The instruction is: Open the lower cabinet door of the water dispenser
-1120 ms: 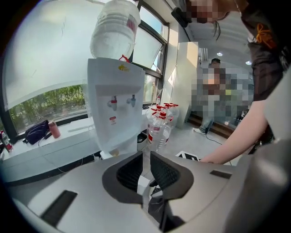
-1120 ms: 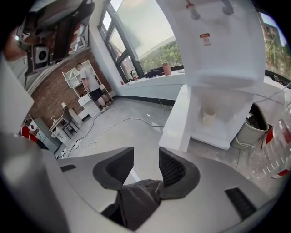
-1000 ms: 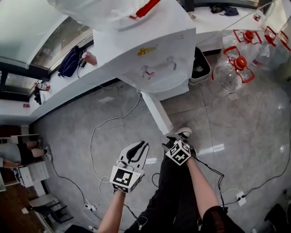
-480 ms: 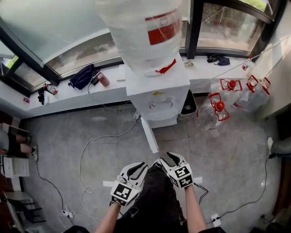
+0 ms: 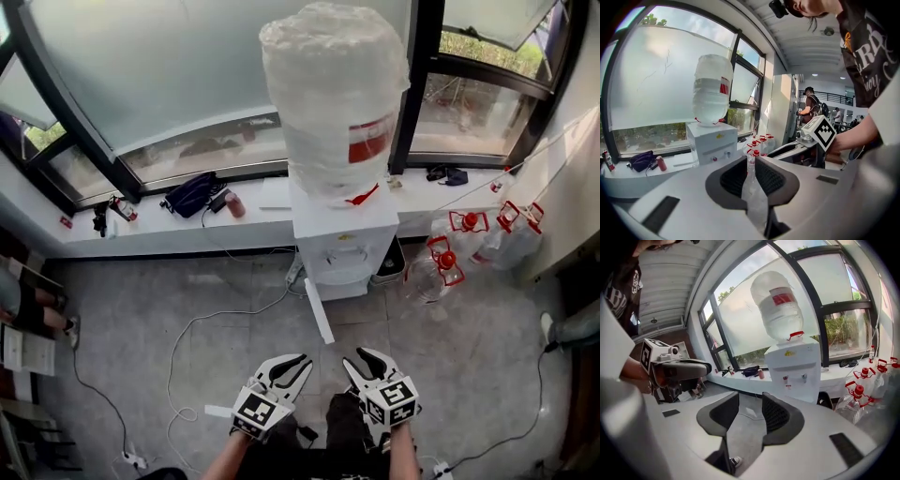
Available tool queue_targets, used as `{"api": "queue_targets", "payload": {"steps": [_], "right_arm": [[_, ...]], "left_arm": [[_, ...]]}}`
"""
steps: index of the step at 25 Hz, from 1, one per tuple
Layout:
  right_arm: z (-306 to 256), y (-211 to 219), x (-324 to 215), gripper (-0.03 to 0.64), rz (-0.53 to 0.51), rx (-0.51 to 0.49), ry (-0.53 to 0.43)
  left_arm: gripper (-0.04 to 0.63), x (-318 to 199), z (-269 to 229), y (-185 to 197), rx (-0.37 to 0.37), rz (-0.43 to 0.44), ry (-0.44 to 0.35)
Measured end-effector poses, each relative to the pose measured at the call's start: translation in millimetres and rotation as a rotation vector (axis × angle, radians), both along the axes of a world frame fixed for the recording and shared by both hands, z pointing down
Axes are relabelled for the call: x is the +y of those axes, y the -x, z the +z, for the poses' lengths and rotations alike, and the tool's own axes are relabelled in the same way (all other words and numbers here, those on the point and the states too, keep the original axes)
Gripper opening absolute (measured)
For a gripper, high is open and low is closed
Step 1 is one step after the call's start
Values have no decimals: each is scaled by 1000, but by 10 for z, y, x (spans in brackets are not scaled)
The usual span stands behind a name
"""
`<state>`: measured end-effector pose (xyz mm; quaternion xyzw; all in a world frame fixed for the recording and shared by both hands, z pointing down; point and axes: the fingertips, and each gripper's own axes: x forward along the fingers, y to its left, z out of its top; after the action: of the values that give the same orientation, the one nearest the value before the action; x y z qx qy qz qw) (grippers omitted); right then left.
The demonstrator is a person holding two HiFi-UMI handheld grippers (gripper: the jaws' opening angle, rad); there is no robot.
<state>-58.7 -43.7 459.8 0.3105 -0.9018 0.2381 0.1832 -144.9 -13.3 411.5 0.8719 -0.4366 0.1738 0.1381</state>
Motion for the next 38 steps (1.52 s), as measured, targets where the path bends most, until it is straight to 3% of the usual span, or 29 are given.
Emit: {"api": "queue_targets", "payload": {"steps": [10,15,20,30,38], "right_arm": [[-672,808,519,142,125,17,-121],[-942,1122,846,82,213,18,-190],[-1130,1298,1103,13,288,40,-267],[-1467,1472,1384,11,348,64,-344],[-1573,1601,1530,11,326,80,-365]], "left_arm": [[51,431,-389,907,12,139,-40],[51,686,-492,1140,-12,264,-72],[51,929,-593,1219,22,348,-109],[51,1196,-863,1292,48,433,-165],[51,1331,-1039,1338,38,447,-227]]}}
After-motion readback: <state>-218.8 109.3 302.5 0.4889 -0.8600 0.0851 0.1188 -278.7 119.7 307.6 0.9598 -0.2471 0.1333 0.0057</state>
